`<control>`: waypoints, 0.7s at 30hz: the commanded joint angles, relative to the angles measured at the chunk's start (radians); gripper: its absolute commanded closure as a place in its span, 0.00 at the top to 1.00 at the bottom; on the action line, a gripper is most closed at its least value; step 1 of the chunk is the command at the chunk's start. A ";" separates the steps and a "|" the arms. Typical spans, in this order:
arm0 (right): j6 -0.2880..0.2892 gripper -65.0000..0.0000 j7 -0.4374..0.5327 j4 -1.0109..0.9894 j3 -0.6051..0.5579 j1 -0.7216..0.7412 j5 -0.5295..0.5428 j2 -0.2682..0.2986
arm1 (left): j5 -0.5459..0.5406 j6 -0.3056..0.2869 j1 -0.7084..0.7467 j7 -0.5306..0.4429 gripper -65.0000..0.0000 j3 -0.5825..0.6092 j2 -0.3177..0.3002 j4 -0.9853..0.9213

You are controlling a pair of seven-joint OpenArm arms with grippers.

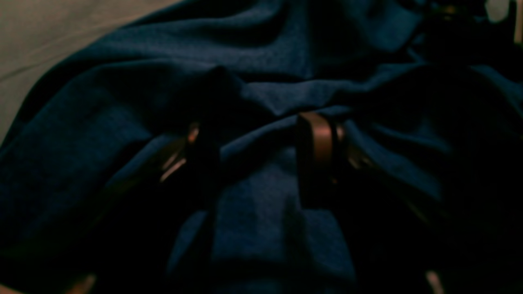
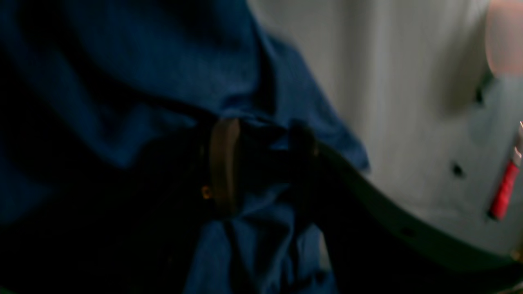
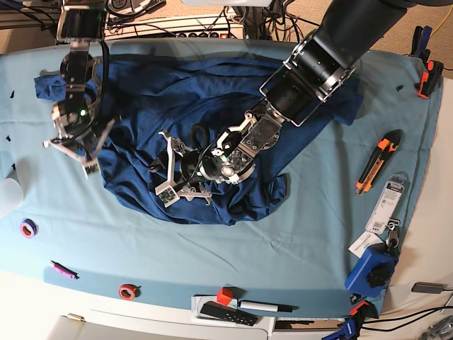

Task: Layout the t-shirt on the table in an organized manner, then fold the t-shirt properly
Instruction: 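Drag the right gripper along the shirt edge to spread the fabric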

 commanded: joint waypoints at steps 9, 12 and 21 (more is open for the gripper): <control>0.103 0.34 -0.122 0.015 0.327 0.109 0.497 0.019 | -0.011 -0.004 -0.031 -0.026 0.45 -0.004 0.014 0.016; 0.168 0.34 -0.204 0.013 0.461 0.109 0.657 0.019 | -0.011 -0.004 -0.031 -0.026 0.45 -0.004 0.014 0.016; 0.245 0.40 -0.201 -0.153 0.727 0.109 0.811 0.090 | -0.011 -0.004 -0.031 -0.026 0.45 -0.004 0.014 0.016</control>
